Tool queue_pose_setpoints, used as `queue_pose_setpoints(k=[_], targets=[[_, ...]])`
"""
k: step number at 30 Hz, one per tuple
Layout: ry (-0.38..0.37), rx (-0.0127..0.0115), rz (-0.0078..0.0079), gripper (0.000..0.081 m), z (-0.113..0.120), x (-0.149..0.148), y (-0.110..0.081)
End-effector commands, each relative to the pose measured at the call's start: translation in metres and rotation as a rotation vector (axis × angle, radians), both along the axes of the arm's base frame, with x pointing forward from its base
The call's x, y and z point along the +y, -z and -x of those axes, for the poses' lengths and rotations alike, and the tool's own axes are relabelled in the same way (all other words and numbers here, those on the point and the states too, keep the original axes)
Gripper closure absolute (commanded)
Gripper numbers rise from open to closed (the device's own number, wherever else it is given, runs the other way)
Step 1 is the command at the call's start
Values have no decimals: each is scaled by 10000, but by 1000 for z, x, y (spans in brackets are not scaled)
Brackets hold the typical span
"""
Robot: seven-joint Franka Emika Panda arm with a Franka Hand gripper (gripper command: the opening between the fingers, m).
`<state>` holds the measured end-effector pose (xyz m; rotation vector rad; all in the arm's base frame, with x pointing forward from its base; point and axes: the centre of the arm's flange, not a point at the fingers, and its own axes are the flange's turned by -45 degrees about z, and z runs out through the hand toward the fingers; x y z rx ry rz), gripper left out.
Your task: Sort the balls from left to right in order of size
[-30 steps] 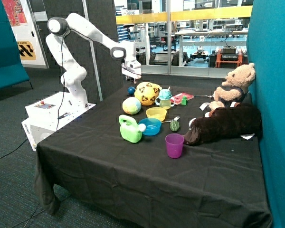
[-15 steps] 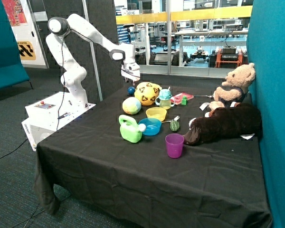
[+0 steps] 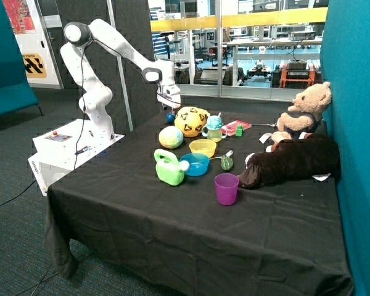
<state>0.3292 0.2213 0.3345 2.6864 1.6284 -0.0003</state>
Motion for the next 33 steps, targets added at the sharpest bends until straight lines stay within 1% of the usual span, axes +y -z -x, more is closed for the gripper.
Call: queue_pose_setpoints(k=[1, 7, 17, 33], targets=[[109, 0, -3, 108, 4, 2, 8], [159, 0, -3, 119, 6, 5, 13], [444, 0, -3, 124, 7, 3, 22], [594, 0, -3, 131, 13, 11, 28]])
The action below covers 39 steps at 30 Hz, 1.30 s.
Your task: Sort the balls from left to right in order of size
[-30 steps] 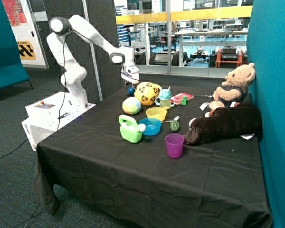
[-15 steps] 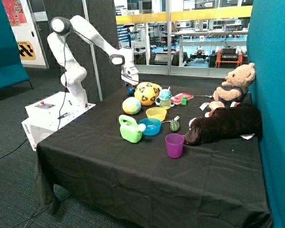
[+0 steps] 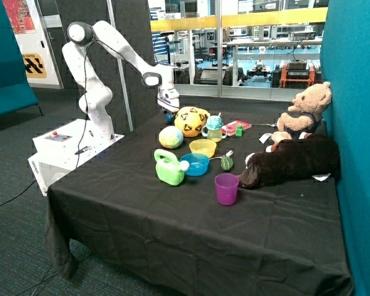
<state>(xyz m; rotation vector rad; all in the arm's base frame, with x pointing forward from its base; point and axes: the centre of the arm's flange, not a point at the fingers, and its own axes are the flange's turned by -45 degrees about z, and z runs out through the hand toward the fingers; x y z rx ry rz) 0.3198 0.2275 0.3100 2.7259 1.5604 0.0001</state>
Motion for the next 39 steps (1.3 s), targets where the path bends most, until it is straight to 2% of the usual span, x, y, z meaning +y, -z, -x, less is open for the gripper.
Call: queue_pose_setpoints(k=[1, 39], targets=[[98, 4, -6, 131, 4, 5, 4], [646, 4, -6, 158, -7, -3, 13]])
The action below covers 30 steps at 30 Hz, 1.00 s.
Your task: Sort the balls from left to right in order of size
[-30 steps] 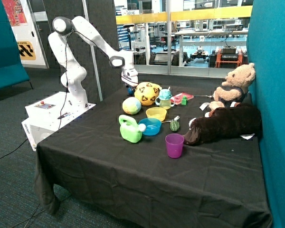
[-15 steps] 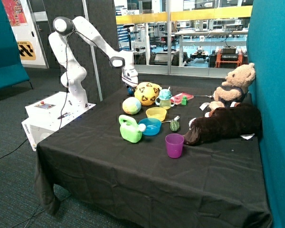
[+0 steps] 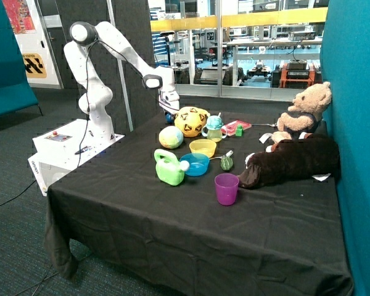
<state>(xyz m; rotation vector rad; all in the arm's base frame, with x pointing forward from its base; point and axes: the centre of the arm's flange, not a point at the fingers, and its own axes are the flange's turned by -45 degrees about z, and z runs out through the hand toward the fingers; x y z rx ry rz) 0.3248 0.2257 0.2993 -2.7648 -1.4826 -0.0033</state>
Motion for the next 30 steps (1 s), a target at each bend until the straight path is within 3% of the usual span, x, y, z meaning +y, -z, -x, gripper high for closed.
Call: queue_pose_setpoints(k=[1, 17, 23, 25, 26, 27, 30], targets=[[90, -2, 48, 159, -1, -1, 2], [104, -2, 48, 165, 1, 12, 4], [152, -2, 48, 237, 5, 14, 4], [217, -2, 48, 406, 5, 14, 5], [239, -2, 48, 592, 5, 14, 5], [251, -2, 48, 700, 5, 15, 5], [232, -2, 48, 794, 3, 15, 4]])
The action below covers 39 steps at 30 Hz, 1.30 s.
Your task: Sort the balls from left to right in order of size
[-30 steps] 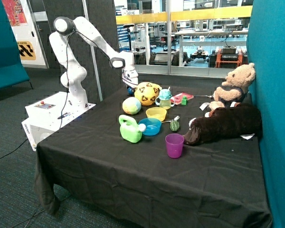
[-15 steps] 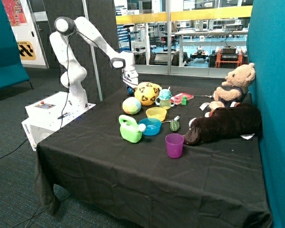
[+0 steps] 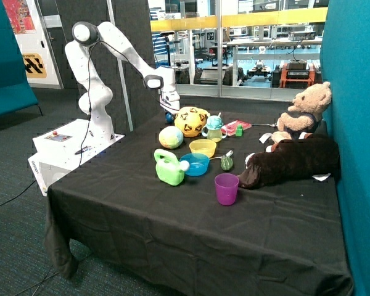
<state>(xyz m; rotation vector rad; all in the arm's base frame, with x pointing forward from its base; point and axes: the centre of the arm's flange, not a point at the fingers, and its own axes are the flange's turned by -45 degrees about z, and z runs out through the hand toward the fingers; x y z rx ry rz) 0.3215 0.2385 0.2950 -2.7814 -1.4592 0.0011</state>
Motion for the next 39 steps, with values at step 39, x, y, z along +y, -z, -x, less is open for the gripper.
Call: queue_pose_setpoints(k=[39], targets=[[-81, -9, 2, 808, -63, -8, -82]])
